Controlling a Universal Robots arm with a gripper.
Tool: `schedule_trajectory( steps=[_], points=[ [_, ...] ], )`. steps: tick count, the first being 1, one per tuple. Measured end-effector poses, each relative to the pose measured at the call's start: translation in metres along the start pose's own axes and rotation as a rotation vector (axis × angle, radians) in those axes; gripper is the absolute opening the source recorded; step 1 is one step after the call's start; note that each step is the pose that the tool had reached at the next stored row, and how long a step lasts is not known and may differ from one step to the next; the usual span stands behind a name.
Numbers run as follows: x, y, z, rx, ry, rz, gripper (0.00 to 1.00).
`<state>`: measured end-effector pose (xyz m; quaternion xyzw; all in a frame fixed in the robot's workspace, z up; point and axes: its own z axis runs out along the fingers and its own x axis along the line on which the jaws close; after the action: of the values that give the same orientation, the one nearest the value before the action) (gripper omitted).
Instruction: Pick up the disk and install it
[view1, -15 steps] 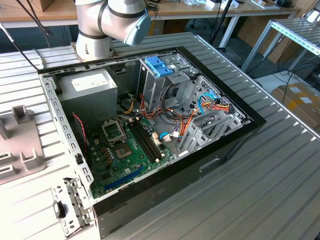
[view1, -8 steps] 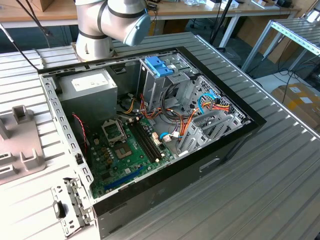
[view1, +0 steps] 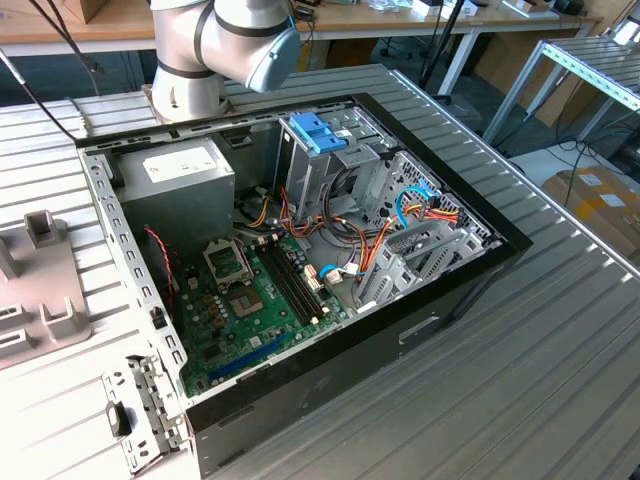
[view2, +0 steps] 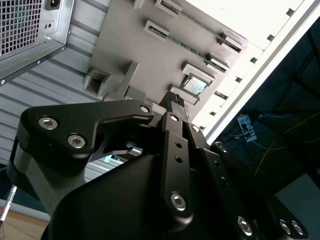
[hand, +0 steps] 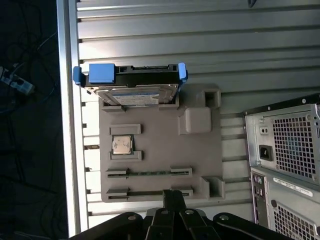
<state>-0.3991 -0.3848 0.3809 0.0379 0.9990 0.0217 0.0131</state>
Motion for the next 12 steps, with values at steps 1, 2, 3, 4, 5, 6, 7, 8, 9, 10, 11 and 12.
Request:
schedule_trajectory(
  steps=[1,2,3,4,5,6,7,8,9,10,11,12],
  points=[
    [0.0008,0.0004,0.0001,0.0000,0.0000,0.000,0.11],
    [0.0022,0.0012,0.0004,0.0000,0.0000,0.000,0.11],
    [0.0038,0.0021,0.0005,0.0001,0.0001,0.000,0.11],
    [0.0050,0.0027,0.0008,0.0000,0.0000,0.000,0.11],
    [0.0059,0.0032,0.0009,0.0000,0.0000,0.000,0.11],
    [0.0072,0.0040,0.0010,0.0000,0.0000,0.000,0.11],
    [0.0087,0.0048,0.0012,0.0000,0.0000,0.000,0.11],
    [0.0097,0.0053,0.0014,0.0000,0.0000,0.000,0.11],
    [0.0105,0.0058,0.0014,0.0000,0.0001,0.000,0.11],
    [0.0122,0.0066,0.0016,0.0000,0.0001,0.000,0.11],
    [0.0137,0.0075,0.0019,0.0000,0.0000,0.000,0.11],
    [0.0146,0.0080,0.0020,0.0000,0.0000,0.000,0.11]
  ],
)
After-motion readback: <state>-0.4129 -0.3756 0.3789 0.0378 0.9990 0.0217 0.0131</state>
